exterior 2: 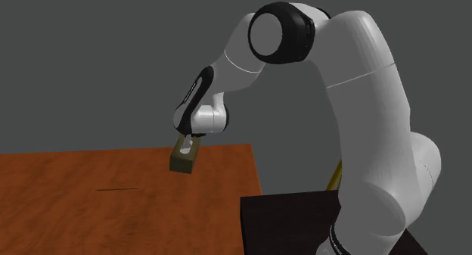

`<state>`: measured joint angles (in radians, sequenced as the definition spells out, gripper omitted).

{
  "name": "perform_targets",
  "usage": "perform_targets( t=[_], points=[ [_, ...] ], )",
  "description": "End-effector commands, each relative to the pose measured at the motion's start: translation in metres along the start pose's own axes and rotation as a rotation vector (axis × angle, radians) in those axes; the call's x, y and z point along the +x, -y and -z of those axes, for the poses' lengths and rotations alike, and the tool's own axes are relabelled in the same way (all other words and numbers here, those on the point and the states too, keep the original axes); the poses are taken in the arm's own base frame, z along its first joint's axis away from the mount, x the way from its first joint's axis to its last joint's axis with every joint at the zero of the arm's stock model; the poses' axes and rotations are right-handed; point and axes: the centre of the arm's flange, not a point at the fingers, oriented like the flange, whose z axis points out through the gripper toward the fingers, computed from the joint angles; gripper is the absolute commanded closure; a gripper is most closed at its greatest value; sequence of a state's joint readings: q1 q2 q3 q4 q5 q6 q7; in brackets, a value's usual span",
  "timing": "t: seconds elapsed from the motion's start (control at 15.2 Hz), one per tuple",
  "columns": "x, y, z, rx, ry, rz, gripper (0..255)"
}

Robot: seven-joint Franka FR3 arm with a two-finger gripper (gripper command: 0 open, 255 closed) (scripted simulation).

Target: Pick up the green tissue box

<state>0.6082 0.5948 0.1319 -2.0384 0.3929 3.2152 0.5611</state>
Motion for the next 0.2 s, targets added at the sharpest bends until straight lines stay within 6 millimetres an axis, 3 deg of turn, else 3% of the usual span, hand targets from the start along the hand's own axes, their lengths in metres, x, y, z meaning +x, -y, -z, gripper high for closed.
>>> perform_targets(
  t=[0.0, 0.13],
  points=[
    [0.0032, 0.0058, 0.0087, 0.0, 0.0, 0.0, 255],
    [0.0034, 0.0062, 0.0094, 0.0, 0.0, 0.0, 255]
  ],
)
